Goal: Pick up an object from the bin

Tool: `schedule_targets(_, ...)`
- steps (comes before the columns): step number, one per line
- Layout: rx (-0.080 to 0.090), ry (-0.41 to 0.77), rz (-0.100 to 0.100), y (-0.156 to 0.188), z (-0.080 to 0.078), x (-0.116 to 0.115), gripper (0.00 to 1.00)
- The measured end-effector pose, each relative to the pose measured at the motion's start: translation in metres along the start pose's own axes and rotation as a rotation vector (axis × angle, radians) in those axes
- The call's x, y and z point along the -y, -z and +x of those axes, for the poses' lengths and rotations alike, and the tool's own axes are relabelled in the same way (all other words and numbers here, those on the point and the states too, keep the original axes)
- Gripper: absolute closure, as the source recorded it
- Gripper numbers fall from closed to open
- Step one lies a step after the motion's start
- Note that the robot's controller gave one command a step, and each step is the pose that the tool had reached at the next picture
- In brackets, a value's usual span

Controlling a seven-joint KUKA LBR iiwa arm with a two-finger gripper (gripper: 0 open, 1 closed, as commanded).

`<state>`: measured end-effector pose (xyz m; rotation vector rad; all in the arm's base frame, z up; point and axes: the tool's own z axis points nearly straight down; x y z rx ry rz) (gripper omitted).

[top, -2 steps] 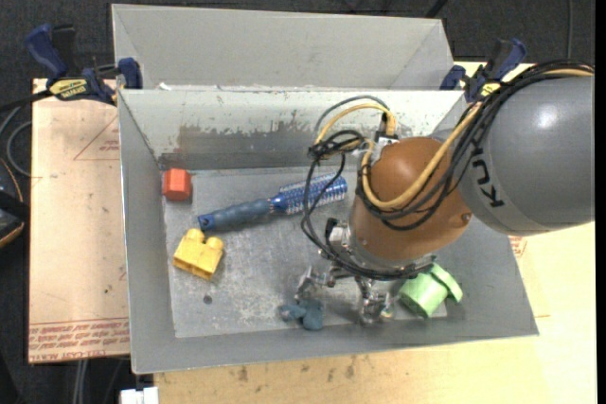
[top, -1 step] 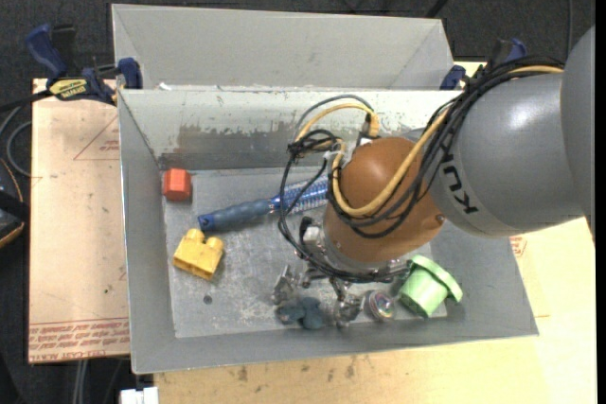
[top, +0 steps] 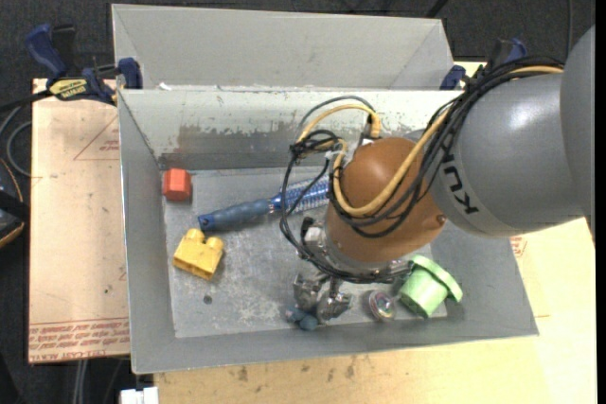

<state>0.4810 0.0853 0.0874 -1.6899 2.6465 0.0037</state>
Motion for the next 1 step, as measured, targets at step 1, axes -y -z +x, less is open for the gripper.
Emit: schedule_targets(1,0.005,0.046,0.01,0.1488,-0.0091,0.0206,1.0)
